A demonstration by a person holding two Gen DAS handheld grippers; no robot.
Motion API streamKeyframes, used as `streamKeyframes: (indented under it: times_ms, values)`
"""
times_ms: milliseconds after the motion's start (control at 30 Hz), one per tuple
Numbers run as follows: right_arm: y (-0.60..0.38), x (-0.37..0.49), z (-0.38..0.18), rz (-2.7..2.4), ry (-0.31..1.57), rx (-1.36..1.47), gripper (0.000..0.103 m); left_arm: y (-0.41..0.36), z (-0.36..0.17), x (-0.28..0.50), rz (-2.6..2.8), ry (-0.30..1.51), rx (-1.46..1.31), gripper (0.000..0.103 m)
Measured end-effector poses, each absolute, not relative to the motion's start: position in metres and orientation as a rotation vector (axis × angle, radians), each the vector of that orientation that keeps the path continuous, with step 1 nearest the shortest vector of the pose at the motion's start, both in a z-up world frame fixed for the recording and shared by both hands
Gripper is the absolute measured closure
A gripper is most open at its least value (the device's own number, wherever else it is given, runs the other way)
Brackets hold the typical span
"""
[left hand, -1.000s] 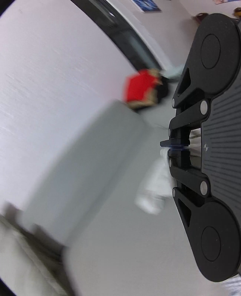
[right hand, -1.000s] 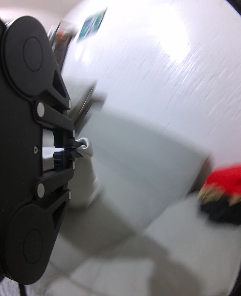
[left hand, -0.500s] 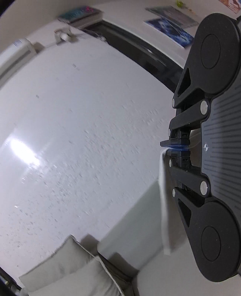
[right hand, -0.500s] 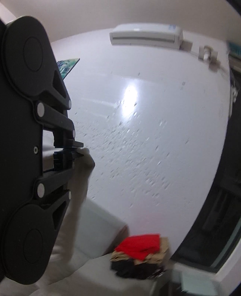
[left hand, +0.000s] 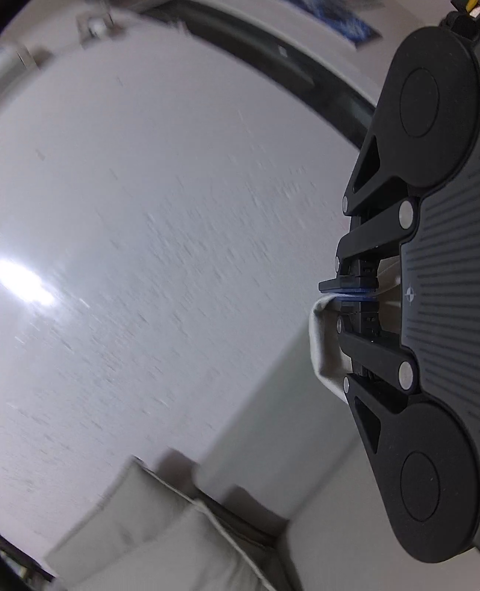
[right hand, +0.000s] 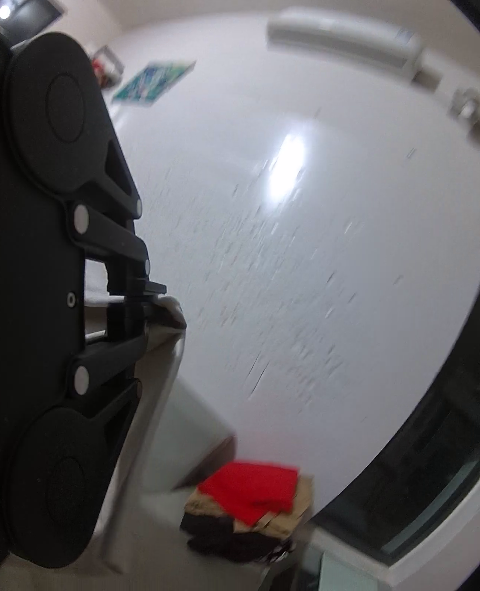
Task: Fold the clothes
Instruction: 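Lift the white T-shirt up with both tools and shake it out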
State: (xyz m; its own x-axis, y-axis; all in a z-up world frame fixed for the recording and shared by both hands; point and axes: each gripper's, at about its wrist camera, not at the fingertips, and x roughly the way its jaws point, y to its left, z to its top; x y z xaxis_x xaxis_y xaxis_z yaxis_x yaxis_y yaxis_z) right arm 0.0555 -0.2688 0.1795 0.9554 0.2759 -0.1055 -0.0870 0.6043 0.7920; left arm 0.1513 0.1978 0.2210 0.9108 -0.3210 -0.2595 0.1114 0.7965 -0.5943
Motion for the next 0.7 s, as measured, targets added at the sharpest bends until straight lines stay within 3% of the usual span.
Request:
streamKeyframes:
  times_ms: [133, 300, 500, 700]
  values:
    - [-0.255, 0.124, 0.187, 0.133, 0.255, 0.831, 0.1, 0.185, 0.256, 0.17, -0.228, 0.261, -0.533, 0.102]
    - [-0.261, 0.092, 0.215, 0.167, 0.074, 0.756, 0.1, 0.174, 0.272, 0.139, -0.261, 0.086, -0.444, 0.101]
    - [-0.267, 0.081, 0.14, 0.14, 0.217, 0.784, 0.1, 0.167, 0.149, 0.142, -0.219, 0.287, -0.404, 0.101]
    - [-0.26, 0.108, 0.009, 0.061, 0.508, 0.84, 0.1, 0.169, 0.007, 0.143, -0.087, 0.545, -0.465, 0.101]
